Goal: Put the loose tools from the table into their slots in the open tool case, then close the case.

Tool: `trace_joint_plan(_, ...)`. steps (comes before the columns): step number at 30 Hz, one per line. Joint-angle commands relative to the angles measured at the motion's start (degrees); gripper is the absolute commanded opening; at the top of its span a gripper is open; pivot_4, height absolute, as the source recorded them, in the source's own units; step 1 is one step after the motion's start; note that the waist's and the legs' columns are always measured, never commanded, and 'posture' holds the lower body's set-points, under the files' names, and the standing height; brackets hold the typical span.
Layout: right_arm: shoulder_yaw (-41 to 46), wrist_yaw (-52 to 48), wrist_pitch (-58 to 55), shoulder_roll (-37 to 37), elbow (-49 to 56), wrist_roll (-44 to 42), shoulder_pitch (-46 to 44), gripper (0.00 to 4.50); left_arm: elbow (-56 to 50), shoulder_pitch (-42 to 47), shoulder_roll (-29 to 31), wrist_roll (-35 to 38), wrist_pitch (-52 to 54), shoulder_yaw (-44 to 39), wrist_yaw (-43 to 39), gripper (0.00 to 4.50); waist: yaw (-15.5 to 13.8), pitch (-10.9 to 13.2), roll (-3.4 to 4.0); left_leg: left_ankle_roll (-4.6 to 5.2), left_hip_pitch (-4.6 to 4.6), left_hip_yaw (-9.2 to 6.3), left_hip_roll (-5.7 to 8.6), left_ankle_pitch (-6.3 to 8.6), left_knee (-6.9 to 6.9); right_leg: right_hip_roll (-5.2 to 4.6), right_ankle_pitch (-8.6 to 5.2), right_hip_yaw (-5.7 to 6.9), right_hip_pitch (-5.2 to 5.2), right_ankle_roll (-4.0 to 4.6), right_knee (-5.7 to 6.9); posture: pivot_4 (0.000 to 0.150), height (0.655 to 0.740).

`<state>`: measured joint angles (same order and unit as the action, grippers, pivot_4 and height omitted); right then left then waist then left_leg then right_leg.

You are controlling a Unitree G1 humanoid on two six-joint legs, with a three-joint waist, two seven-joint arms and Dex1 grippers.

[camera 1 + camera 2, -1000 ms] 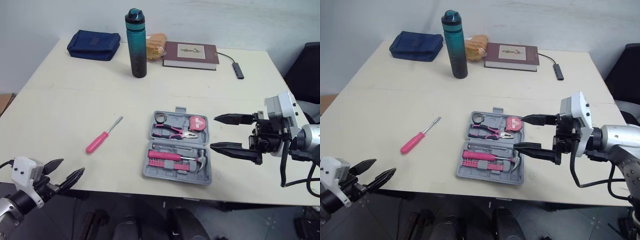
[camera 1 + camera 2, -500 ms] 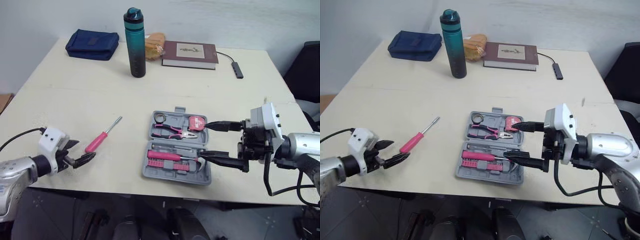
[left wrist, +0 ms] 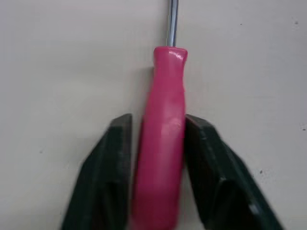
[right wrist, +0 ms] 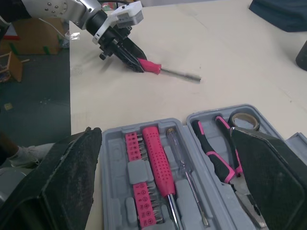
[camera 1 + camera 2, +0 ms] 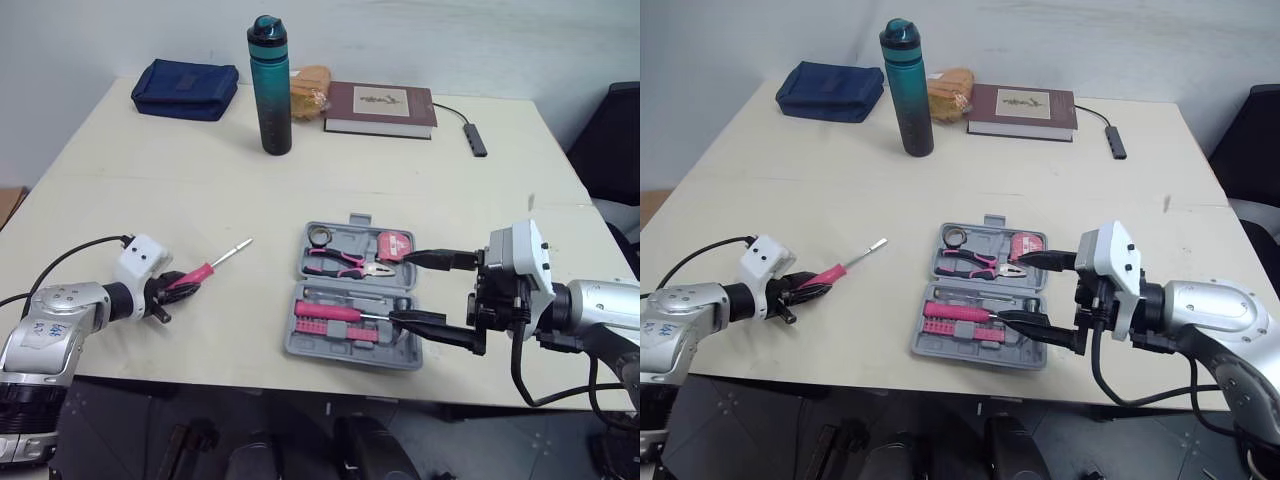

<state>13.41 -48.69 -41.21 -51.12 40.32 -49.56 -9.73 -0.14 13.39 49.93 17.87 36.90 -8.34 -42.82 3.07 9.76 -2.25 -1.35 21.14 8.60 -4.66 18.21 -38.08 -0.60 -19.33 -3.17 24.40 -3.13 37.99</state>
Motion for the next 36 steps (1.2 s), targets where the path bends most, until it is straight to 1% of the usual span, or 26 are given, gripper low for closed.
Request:
trace_joint_plan(1,1.5,0.5,1.1,-0.3,2.1,-0.8,0.1,4.50,-0.4,-0.2,0.7,1.4,0.6,-1.7,-2.3,0.54,0.1,0.0,0.00,0.00,0.01,0.00,0.00,0.00,0.00,0.00,0.00,0.00,0.00,0.00,0.00,0.150,0.7377)
trace_joint_plan(5,1.9,0.2,1.2,-0.6,2.1,-1.1,0.4,4.50,-3.3,0.5,3.0,4.4,0.2,-3.8,-7.5,0.54,0.1,0.0,0.00,-0.01,0.04,0.00,0.00,0.00,0.00,0.01,0.00,0.01,0.02,0.00,-0.01,0.150,0.7377)
trace_joint_plan(8,2.2,-0.3,1.2,-1.0,2.1,-1.0,0.8,4.50,-7.1,1.7,4.5,7.3,-0.2,-3.7,-12.4,0.54,0.0,0.0,-0.01,-0.01,0.09,0.00,0.00,0.00,0.00,0.01,0.00,0.01,0.04,0.00,-0.04,0.150,0.7377)
trace_joint_plan(10,2.2,-0.6,1.4,-1.2,2.2,-0.5,1.3,4.50,-11.8,3.7,6.1,9.8,0.5,-1.3,-17.1,0.54,0.0,0.0,-0.01,-0.01,0.08,0.00,0.00,0.00,-0.01,0.00,0.00,0.01,0.04,0.00,-0.05,0.150,0.7377)
trace_joint_plan(12,1.9,-0.4,2.6,-1.2,2.4,1.3,1.8,4.50,-15.8,6.4,6.8,12.0,3.2,2.1,-20.0,0.54,-0.2,0.0,-0.01,-0.01,0.10,0.00,0.01,0.00,-0.04,0.00,0.00,0.02,0.02,0.00,-0.04,0.150,0.7377)
trace_joint_plan(14,2.3,-0.4,1.6,-1.8,2.5,1.0,3.0,4.50,-19.0,10.1,6.5,12.4,4.6,7.3,-22.7,0.54,-0.4,0.0,-0.01,0.00,0.07,0.01,0.06,0.00,-0.05,-0.01,0.01,0.00,0.00,-0.02,-0.04,0.150,0.7377)
trace_joint_plan(16,3.1,-0.9,0.9,-2.7,3.1,0.1,4.4,4.50,-20.6,12.8,6.4,11.9,5.4,11.1,-24.2,0.54,-0.4,0.0,0.00,-0.01,0.06,0.02,0.07,0.00,-0.04,0.04,0.01,-0.02,-0.01,-0.03,-0.05,0.150,0.7377)
trace_joint_plan(17,4.1,-1.0,0.1,-3.0,3.4,-0.7,6.1,4.50,-20.7,15.3,5.6,10.9,6.1,14.3,-24.6,0.54,-0.4,0.0,0.00,-0.01,0.06,0.02,0.07,0.00,-0.04,0.05,0.01,-0.03,-0.01,-0.03,-0.04,0.150,0.7377)
trace_joint_plan(19,6.0,-1.1,-1.4,-3.6,4.0,-2.2,10.3,4.50,-19.8,20.6,2.7,10.6,11.4,19.6,-23.6,0.54,-0.6,0.0,0.00,-0.03,0.07,0.01,0.05,-0.01,-0.04,0.13,0.01,-0.06,0.00,-0.03,-0.04,0.150,0.7377)
trace_joint_plan(21,6.9,-1.4,-1.0,-4.1,5.0,0.0,14.4,4.50,-18.1,24.7,-0.4,9.9,15.9,24.3,-22.5,0.54,-1.0,0.0,-0.01,-0.05,0.08,-0.02,0.05,-0.03,-0.10,0.17,0.01,-0.09,-0.01,-0.04,-0.02,0.150,0.7377)
trace_joint_plan(24,10.0,0.3,-2.2,-3.5,6.8,-2.1,18.2,4.50,-17.7,26.8,-1.6,7.3,14.9,30.5,-24.9,0.54,-0.8,0.0,0.00,-0.04,0.05,0.00,0.08,-0.04,-0.11,0.19,0.03,-0.17,-0.02,-0.07,-0.01,0.150,0.7377)
trace_joint_plan(26,12.3,1.6,-2.7,-2.9,7.8,-3.2,20.4,4.50,-17.5,27.6,-2.9,6.4,14.5,33.1,-25.4,0.54,-0.5,0.0,0.00,-0.05,0.02,-0.06,0.08,-0.04,-0.09,0.23,0.03,-0.26,0.01,-0.08,0.04,0.150,0.7377)
trace_joint_plan(29,15.1,3.1,-3.6,-2.5,9.6,-4.1,23.9,4.50,-16.5,28.8,-5.6,5.7,15.2,35.7,-25.4,0.54,-0.8,0.0,0.00,-0.10,0.02,-0.17,0.07,-0.07,-0.12,0.25,0.03,-0.24,0.01,-0.08,0.06,0.150,0.7377)
trace_joint_plan(36,19.9,6.8,-4.7,-1.5,12.3,-8.1,29.3,4.50,-11.8,30.8,-7.3,-0.1,10.9,40.9,-26.7,0.54,-1.3,0.0,0.00,-0.10,0.01,-0.17,0.10,-0.07,-0.17,0.25,0.04,-0.28,-0.01,-0.09,0.09,0.150,0.7377)
